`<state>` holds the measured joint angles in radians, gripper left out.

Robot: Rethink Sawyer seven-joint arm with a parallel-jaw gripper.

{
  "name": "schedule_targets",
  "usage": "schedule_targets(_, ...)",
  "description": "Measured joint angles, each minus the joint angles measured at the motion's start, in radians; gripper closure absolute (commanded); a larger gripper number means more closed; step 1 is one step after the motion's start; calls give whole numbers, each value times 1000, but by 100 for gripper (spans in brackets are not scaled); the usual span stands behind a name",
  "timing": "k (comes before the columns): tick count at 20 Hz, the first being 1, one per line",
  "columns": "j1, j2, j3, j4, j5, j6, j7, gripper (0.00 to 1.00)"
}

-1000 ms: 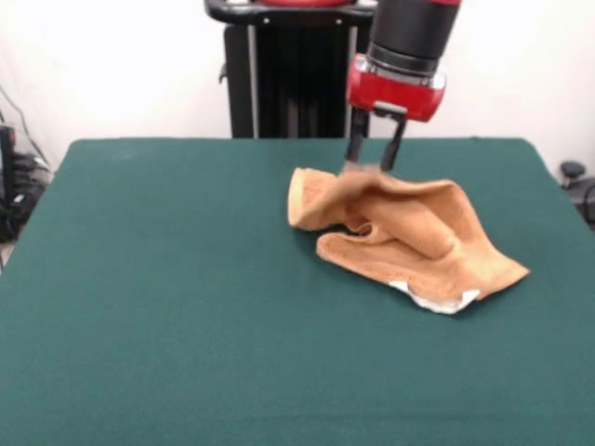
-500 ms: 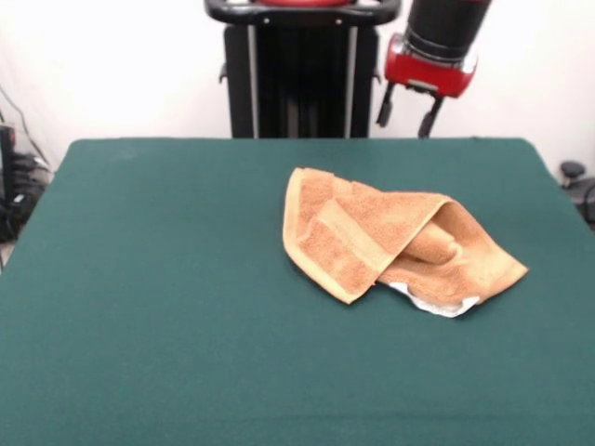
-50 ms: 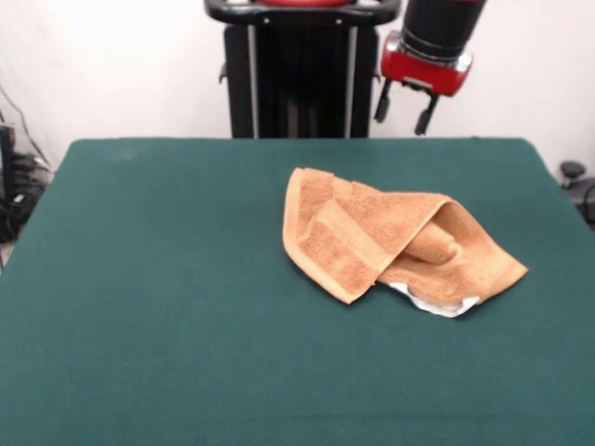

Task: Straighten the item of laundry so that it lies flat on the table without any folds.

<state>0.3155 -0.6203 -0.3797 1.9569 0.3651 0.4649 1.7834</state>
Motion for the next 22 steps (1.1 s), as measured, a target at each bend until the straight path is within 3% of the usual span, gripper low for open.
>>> schedule_targets(6, -37, 0, 0, 0, -22, -32, 0, 0)
schedule_targets(16, -171, 8, 2, -35, -143, -193, 0, 0)
schedule_targets(22, -195, 41, 6, -65, -147, -254, 0, 0)
